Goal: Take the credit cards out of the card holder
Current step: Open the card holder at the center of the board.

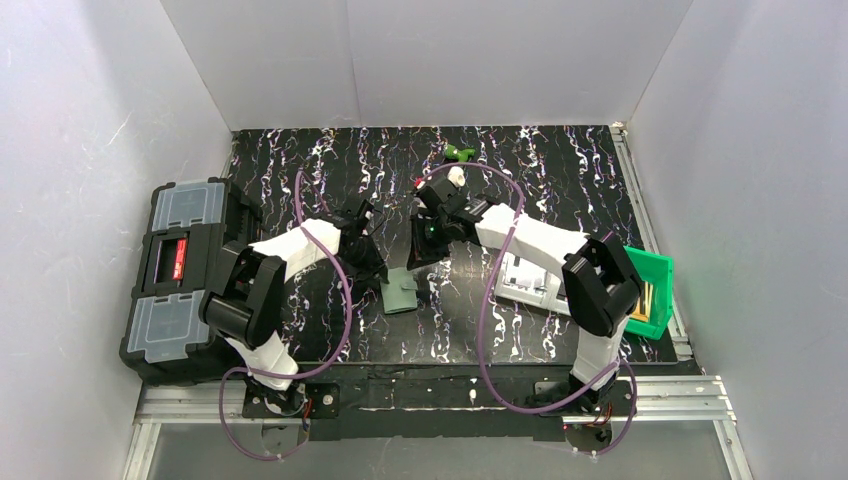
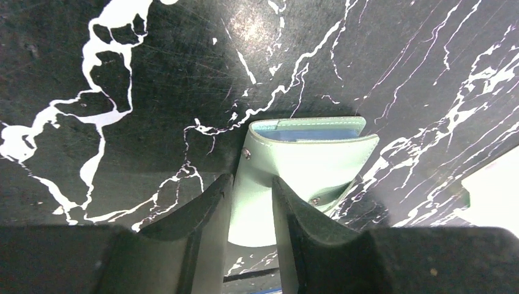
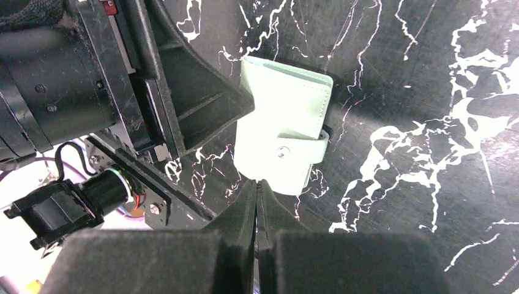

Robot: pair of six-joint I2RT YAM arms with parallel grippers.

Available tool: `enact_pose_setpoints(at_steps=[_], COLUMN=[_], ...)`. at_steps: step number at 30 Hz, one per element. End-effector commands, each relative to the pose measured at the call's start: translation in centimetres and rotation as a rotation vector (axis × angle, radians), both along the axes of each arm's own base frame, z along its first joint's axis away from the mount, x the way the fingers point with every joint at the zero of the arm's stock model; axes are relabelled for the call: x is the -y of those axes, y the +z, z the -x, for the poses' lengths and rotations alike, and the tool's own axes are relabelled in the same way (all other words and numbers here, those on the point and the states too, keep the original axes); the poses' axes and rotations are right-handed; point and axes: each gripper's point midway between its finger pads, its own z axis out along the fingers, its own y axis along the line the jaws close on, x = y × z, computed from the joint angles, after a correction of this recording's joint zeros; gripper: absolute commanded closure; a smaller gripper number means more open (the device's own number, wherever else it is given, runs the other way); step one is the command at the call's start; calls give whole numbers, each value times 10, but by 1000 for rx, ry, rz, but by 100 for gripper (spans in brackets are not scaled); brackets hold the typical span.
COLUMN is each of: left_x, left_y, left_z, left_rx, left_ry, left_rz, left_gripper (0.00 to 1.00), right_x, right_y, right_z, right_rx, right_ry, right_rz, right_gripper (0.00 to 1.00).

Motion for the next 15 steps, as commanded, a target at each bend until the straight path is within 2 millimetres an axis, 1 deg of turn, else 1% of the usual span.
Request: enact_pose_setpoints(at_steps=[1,3,4,6,9,11,15], left_x=[-13,-19,-22,-28,-34,-37,-41], left_y=[17,24,27,31,33,33,35], left_z=[2,2,2,2,7,10,14], left_rx=[33,54,63,76,76,76,77], left_ry=[-47,-42,-39,-26,-12,-6,6], left_rz=[-72,-93,-104,-112,-105,-101,-91], left_gripper=[70,70,70,70,70,70,70], right_x=[7,4,2,-3,-9,-11,-9], right_y=[7,1,-2,-6,-15,-19,-33], right_z=[-5,-1,1,2,4,2,2], right_rx=[40,26,22,24,25,35,29], right_ry=[-9,5,12,27,43,46,50], right_rz=[53,90,112,147,208,244,322], right_gripper=[94,79,74,68,53,50,50])
